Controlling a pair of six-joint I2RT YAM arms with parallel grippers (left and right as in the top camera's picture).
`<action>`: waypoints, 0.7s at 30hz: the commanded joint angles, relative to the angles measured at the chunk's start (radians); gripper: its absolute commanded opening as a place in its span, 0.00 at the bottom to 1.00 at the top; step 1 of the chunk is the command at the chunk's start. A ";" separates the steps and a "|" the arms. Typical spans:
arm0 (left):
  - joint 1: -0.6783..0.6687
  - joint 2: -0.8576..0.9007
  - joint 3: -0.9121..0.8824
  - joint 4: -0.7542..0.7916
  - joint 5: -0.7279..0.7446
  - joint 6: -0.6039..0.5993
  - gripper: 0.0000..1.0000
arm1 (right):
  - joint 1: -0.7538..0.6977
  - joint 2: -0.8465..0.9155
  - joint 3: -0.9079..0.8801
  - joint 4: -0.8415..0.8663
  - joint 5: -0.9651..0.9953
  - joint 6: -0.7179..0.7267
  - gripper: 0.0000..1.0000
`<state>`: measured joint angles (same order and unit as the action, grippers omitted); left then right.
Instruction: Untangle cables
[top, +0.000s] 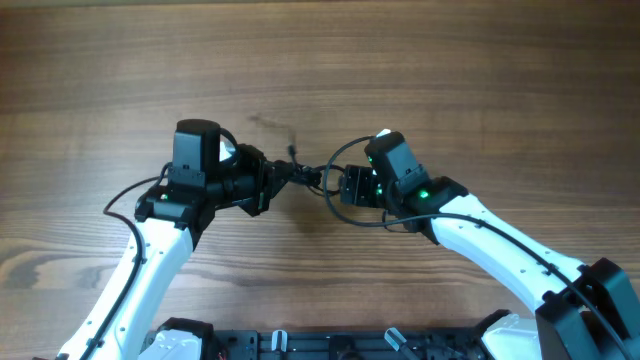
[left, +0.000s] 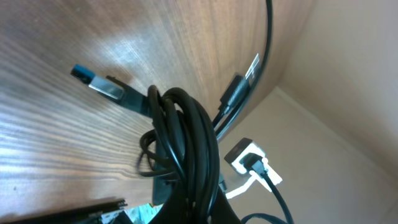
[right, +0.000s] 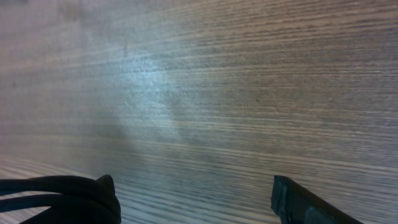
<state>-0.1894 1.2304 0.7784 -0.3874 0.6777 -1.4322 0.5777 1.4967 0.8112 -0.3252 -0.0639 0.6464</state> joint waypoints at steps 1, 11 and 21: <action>0.029 -0.013 0.011 0.039 -0.071 0.046 0.04 | -0.057 0.011 -0.021 -0.080 0.094 -0.121 0.82; 0.029 -0.013 0.011 0.040 -0.078 0.047 0.04 | -0.161 0.011 -0.021 -0.116 0.047 -0.150 0.91; 0.029 -0.013 0.011 0.033 -0.079 -0.236 0.04 | -0.146 0.002 -0.021 0.103 -0.620 -0.097 1.00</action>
<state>-0.1650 1.2308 0.7780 -0.3576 0.5995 -1.4586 0.4179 1.4979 0.7971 -0.2871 -0.3824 0.5148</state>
